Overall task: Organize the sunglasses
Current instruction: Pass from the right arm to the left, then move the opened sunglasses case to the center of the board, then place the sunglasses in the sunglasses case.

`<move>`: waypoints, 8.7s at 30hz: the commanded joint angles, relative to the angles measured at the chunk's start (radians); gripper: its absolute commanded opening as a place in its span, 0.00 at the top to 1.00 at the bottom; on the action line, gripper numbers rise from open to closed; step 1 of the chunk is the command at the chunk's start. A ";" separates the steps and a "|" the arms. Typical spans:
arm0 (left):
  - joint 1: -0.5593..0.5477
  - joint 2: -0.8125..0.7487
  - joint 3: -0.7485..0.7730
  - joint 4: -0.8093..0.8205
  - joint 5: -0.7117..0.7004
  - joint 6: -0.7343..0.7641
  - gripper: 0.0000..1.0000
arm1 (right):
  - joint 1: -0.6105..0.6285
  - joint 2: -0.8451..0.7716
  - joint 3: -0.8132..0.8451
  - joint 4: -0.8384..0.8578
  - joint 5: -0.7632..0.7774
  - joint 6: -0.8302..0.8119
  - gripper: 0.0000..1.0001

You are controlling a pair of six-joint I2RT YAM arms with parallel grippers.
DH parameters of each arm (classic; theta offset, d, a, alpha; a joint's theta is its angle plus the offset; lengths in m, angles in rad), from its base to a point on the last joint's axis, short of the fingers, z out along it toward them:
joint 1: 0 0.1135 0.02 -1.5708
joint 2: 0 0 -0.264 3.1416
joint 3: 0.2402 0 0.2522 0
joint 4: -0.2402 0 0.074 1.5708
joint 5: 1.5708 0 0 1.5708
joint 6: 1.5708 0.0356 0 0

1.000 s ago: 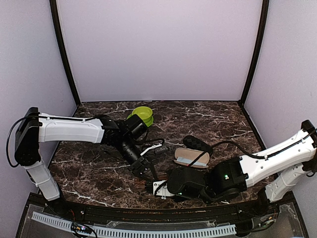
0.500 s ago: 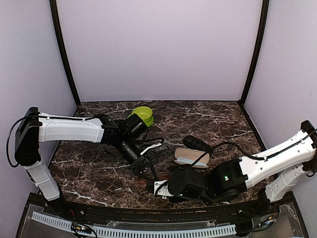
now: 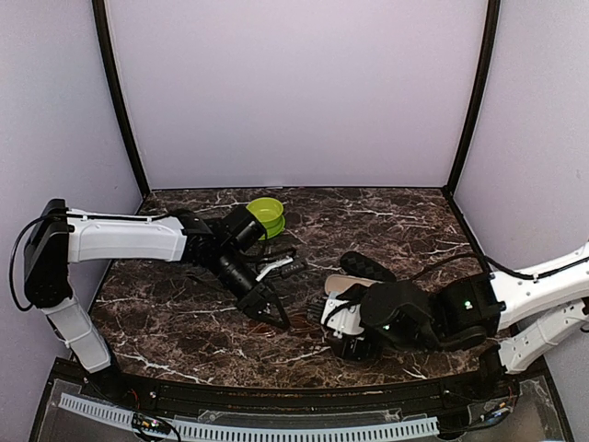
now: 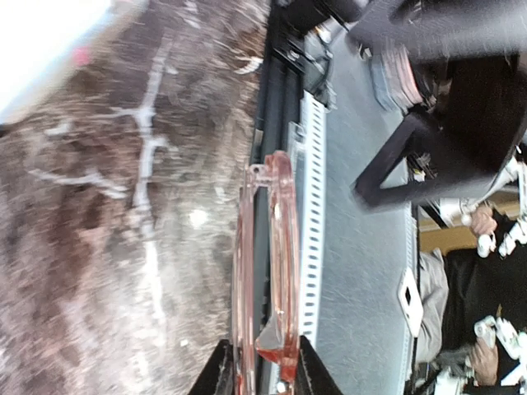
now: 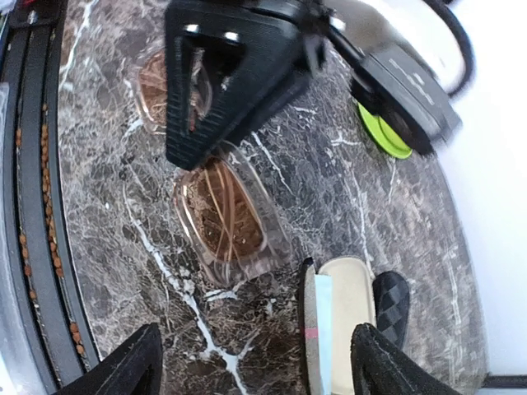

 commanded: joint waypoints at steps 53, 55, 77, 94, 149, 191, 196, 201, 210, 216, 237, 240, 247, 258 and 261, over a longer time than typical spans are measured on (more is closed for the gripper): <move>0.054 -0.097 -0.086 0.208 -0.063 -0.101 0.77 | -1.019 0.177 -0.242 0.221 -0.824 0.410 0.69; 0.054 -0.094 -0.084 0.209 -0.061 -0.103 0.77 | -1.019 0.176 -0.244 0.224 -0.832 0.397 0.71; 0.054 -0.057 -0.046 0.187 -0.049 -0.086 0.77 | -0.927 0.111 -0.237 0.282 -0.882 0.300 0.82; 0.054 0.069 0.075 0.115 -0.063 0.004 0.77 | -0.802 0.111 -0.241 0.436 -0.890 0.186 0.87; -0.006 0.342 0.228 0.186 -0.130 0.319 0.76 | -0.794 0.244 -0.304 0.684 -0.977 0.074 0.86; -0.007 0.375 0.234 0.201 -0.183 0.314 0.50 | -0.767 0.247 -0.307 0.681 -0.935 0.058 0.87; -0.010 0.360 0.237 0.206 -0.209 0.311 0.49 | -0.755 0.246 -0.308 0.678 -0.914 0.048 0.88; -0.015 0.345 0.235 0.213 -0.231 0.306 0.48 | -0.748 0.244 -0.308 0.677 -0.902 0.041 0.89; -0.023 0.303 0.210 0.259 -0.278 0.299 0.45 | -0.731 0.242 -0.307 0.673 -0.882 0.031 0.90; -0.031 0.272 0.192 0.274 -0.311 0.302 0.44 | -0.728 0.237 -0.308 0.675 -0.874 0.030 0.91; -0.063 0.221 0.132 0.311 -0.365 0.316 0.43 | -0.723 0.235 -0.309 0.674 -0.855 0.028 0.92; -0.070 0.230 0.130 0.301 -0.361 0.323 0.43 | -0.722 0.234 -0.309 0.676 -0.853 0.028 0.93; -0.095 0.234 0.127 0.286 -0.380 0.342 0.42 | -0.722 0.234 -0.312 0.679 -0.851 0.030 0.93; -0.142 0.241 0.128 0.250 -0.473 0.382 0.42 | -0.722 0.237 -0.312 0.679 -0.847 0.032 0.93; -0.153 0.252 0.130 0.234 -0.507 0.390 0.42 | -0.722 0.238 -0.310 0.679 -0.847 0.033 0.93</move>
